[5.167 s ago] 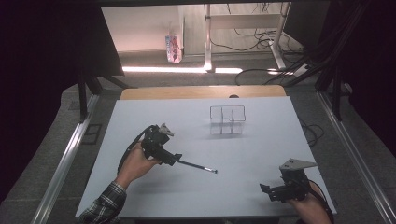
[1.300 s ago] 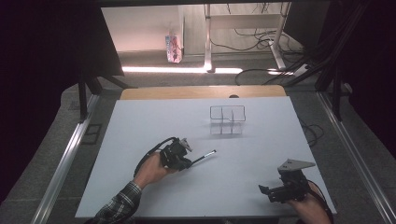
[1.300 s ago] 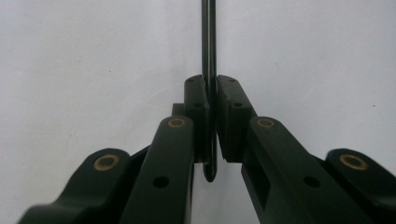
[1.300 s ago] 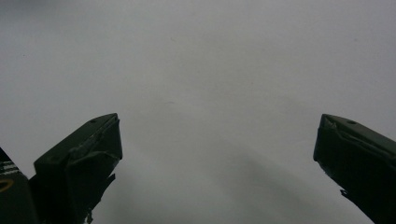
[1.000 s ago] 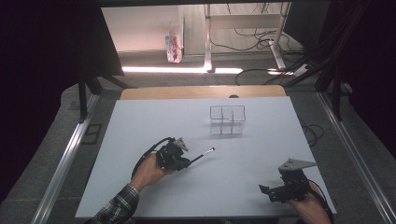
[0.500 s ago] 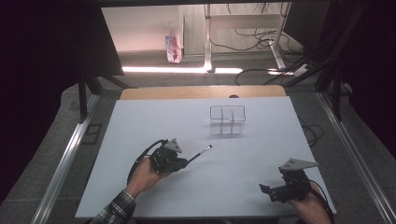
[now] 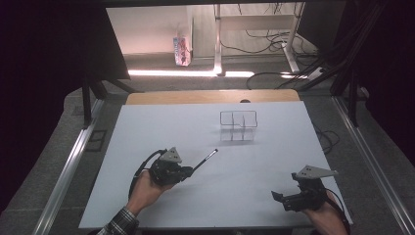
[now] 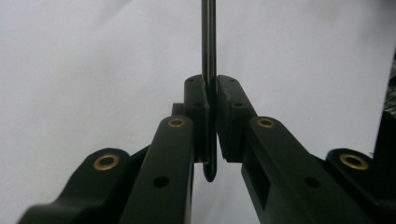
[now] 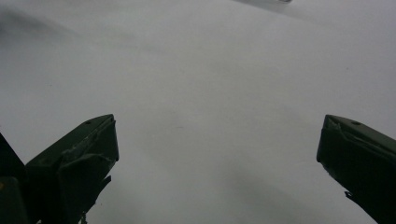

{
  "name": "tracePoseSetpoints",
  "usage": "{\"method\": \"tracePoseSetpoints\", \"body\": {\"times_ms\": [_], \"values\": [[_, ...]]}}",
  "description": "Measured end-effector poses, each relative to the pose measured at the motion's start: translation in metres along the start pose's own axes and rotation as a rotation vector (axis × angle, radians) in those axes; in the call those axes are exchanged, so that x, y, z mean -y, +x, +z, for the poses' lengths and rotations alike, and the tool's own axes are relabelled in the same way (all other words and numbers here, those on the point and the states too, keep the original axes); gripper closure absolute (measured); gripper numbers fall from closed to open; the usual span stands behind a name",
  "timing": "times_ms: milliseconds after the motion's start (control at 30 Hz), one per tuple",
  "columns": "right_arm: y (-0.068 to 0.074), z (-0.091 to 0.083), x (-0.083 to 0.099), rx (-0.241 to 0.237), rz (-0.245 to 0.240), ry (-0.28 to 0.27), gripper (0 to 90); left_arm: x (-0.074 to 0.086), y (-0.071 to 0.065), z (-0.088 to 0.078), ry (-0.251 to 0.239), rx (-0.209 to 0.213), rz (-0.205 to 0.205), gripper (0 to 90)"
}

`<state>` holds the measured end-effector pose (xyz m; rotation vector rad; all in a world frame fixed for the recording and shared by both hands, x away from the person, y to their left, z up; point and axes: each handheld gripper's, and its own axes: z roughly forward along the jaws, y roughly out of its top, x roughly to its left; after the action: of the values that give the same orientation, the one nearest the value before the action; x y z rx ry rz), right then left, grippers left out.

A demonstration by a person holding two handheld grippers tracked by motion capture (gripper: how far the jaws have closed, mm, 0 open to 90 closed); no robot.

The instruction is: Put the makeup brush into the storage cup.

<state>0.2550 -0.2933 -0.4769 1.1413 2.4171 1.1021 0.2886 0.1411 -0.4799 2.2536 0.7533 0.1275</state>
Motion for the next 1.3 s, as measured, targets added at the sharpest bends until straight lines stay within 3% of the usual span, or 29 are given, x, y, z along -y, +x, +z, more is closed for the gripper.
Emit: {"method": "tracePoseSetpoints", "body": {"times_ms": [367,500,700,1300], "values": [[0.001,-0.002,-0.004,-0.038,0.007,-0.062,0.0,0.013,-0.004,-0.016,-0.100,0.022,-0.046,84.1],[0.002,-0.002,-0.006,-0.047,0.010,-0.079,0.0,0.017,-0.008,-0.018,-0.105,0.024,-0.041,84.1],[0.004,-0.002,-0.010,-0.079,0.021,-0.102,0.0,0.020,-0.014,-0.024,-0.151,0.022,-0.043,84.1],[0.016,0.008,-0.031,-0.143,0.031,-0.133,0.0,0.020,-0.034,-0.019,-0.232,0.035,-0.056,84.0]]}}
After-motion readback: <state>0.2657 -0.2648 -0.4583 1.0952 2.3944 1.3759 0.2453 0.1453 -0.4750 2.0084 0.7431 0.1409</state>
